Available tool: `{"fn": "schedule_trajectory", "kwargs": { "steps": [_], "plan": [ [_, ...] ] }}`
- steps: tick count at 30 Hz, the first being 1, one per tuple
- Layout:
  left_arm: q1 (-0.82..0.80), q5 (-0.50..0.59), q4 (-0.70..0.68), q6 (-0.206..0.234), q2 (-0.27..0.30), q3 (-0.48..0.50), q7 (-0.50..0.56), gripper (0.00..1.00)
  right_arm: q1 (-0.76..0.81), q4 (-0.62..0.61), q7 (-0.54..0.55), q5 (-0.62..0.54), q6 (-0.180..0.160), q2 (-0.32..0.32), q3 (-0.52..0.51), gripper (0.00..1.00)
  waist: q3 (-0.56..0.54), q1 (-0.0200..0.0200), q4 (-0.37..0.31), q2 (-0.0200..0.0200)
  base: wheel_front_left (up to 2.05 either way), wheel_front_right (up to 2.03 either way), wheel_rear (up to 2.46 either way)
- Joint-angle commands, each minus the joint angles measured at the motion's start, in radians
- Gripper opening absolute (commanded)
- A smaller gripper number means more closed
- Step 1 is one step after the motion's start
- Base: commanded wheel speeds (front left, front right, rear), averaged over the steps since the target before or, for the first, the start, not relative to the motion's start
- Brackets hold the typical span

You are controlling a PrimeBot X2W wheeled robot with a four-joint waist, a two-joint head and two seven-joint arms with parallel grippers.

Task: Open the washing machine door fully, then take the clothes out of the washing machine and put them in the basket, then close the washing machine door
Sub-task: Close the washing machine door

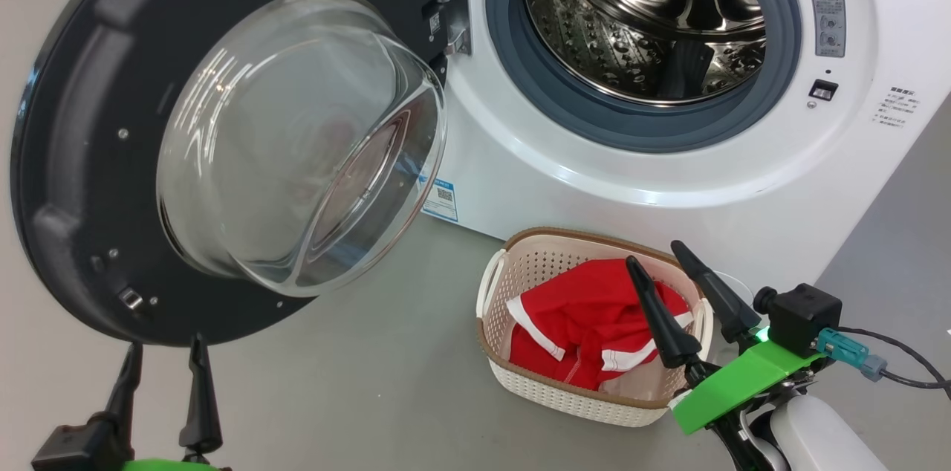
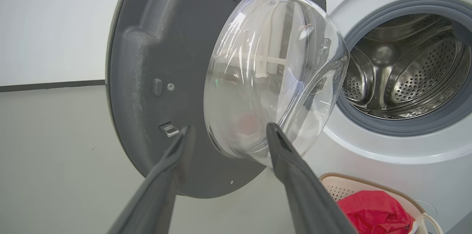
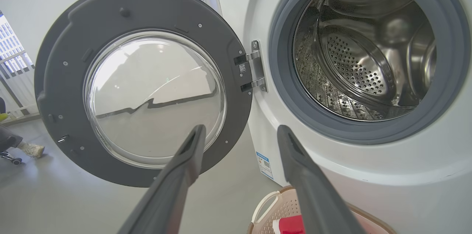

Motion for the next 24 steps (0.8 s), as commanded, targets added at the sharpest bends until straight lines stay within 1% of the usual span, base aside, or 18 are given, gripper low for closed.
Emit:
{"fn": "schedule_trajectory", "kwargs": {
  "steps": [1, 3, 4, 5, 7, 8, 15, 20, 21, 22, 24],
  "plan": [
    [-0.015, 0.005, -0.03, 0.011, 0.034, 0.038, 0.0, 1.0, 0.01, -0.02, -0.005, 0.007, 0.002, 0.006, 0.023, 1.0, -0.004, 0.0, -0.003, -0.0001, 0.0, 0.0, 0.0],
    [-0.014, 0.005, -0.038, 0.012, 0.04, 0.039, 0.004, 1.0, 0.012, -0.019, -0.005, 0.008, 0.002, 0.006, 0.025, 1.0, -0.007, 0.0, -0.005, -0.0001, 0.0, 0.0, 0.0],
    [-0.015, 0.006, -0.043, 0.013, 0.044, 0.04, 0.006, 0.9, 0.013, -0.019, -0.005, 0.008, 0.002, 0.006, 0.025, 1.0, -0.008, 0.0, -0.006, -0.0001, 0.0, 0.0, 0.0],
    [-0.015, 0.006, -0.048, 0.012, 0.049, 0.04, 0.01, 0.7, 0.015, -0.019, -0.005, 0.009, 0.002, 0.007, 0.024, 1.0, -0.009, 0.0, -0.006, -0.0001, 0.0, 0.0, 0.0],
    [-0.018, 0.0, -0.065, 0.007, 0.054, 0.043, 0.012, 0.07, 0.017, -0.018, -0.005, 0.009, 0.002, 0.008, 0.023, 1.0, -0.011, 0.0, -0.006, -0.0001, 0.0, 0.0, 0.0],
    [-0.02, -0.005, -0.075, 0.004, 0.056, 0.045, 0.015, 0.0, 0.019, -0.018, -0.005, 0.008, 0.002, 0.009, 0.023, 1.0, -0.012, 0.0, -0.006, -0.0001, 0.0, 0.0, 0.0],
    [-0.073, -0.056, -0.158, -0.033, 0.097, 0.078, 0.053, 0.0, 0.025, -0.021, -0.005, 0.006, 0.002, 0.009, 0.013, 1.0, -0.014, 0.0, 0.007, -0.0001, 0.0, 0.0, 0.0],
    [-0.145, -0.13, -0.23, -0.062, 0.137, 0.128, 0.116, 0.0, 0.026, -0.022, -0.005, 0.005, 0.002, 0.013, 0.013, 1.0, -0.015, 0.0, 0.012, -0.0001, 0.0, 0.0, 0.0],
    [-0.161, -0.145, -0.237, -0.07, 0.152, 0.14, 0.131, 0.0, 0.025, -0.022, -0.005, 0.005, 0.002, 0.013, 0.013, 1.0, -0.013, 0.0, 0.012, -0.0001, 0.0, 0.0, 0.0],
    [-0.198, -0.175, -0.252, -0.088, 0.183, 0.166, 0.16, 0.0, 0.024, -0.022, -0.005, 0.004, 0.002, 0.013, 0.015, 1.0, -0.012, 0.0, 0.01, -0.0001, 0.0, 0.0, 0.0],
    [-0.242, -0.21, -0.269, -0.1, 0.217, 0.199, 0.196, 0.0, 0.024, -0.022, -0.005, 0.004, 0.002, 0.012, 0.016, 1.0, -0.01, 0.0, 0.007, -0.0001, 0.0, 0.0, 0.0]
  ]
}}
